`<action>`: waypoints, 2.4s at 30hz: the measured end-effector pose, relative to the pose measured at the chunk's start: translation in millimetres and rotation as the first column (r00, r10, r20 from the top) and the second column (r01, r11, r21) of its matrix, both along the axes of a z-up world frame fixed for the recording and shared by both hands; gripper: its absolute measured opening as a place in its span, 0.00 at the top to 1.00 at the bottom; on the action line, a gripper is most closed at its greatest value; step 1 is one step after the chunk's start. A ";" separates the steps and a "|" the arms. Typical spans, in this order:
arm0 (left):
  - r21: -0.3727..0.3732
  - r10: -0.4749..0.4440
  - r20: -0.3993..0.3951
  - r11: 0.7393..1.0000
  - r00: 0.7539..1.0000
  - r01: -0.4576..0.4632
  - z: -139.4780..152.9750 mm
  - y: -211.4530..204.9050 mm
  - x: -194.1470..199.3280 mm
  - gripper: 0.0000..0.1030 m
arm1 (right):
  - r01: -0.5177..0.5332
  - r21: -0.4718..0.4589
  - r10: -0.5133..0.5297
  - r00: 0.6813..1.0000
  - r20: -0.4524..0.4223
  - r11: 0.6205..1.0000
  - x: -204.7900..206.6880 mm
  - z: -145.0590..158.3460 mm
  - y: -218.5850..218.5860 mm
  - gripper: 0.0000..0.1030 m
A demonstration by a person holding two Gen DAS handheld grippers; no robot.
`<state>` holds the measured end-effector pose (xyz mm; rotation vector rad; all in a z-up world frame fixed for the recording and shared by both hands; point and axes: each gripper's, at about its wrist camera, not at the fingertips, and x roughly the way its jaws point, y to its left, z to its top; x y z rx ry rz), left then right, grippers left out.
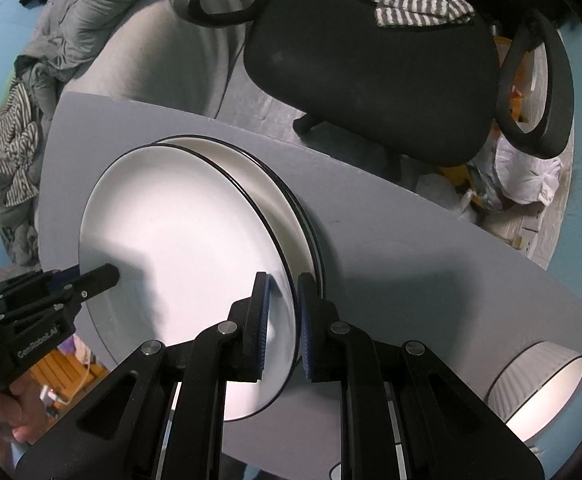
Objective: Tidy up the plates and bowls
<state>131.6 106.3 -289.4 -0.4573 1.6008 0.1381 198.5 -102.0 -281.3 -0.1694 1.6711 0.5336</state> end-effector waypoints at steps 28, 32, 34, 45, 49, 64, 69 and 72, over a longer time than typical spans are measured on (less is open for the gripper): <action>0.052 -0.063 0.021 0.997 0.998 0.061 5.1 -13.7 13.3 0.75 | 0.054 -0.038 -0.060 0.985 -0.165 0.998 2.0 -8.1 3.3 0.63; 0.054 -0.067 0.027 0.996 0.997 0.066 7.7 -14.2 13.0 0.75 | 0.052 -0.048 -0.059 0.985 -0.160 0.997 2.1 -5.7 3.0 0.63; 0.052 -0.067 0.028 0.996 0.997 0.066 7.9 -14.5 12.0 0.75 | 0.052 -0.051 -0.060 0.985 -0.159 0.997 2.2 -5.1 2.9 0.62; 0.037 -0.068 0.034 0.997 0.997 0.066 11.5 -14.9 5.4 0.75 | 0.049 -0.061 -0.058 0.987 -0.148 0.997 3.4 -1.8 0.6 0.59; 0.037 -0.078 0.042 0.996 0.996 0.077 15.1 -16.1 2.4 0.75 | 0.044 -0.090 -0.055 0.991 -0.124 0.995 2.4 1.6 0.2 0.53; 0.102 -0.104 0.084 0.990 0.991 0.095 38.9 -25.4 -17.2 0.59 | 0.010 -0.135 0.001 0.997 0.080 0.991 -18.9 30.0 -0.6 0.42; 0.134 -0.115 0.118 0.986 0.986 0.099 55.9 -31.7 -28.4 0.49 | -0.002 -0.138 0.024 0.988 0.155 0.990 -30.3 50.7 -1.2 0.38; 0.157 -0.127 0.138 0.982 0.982 0.105 68.7 -37.5 -35.5 0.45 | -0.007 -0.142 0.035 0.979 0.202 0.990 -35.0 62.3 -2.5 0.33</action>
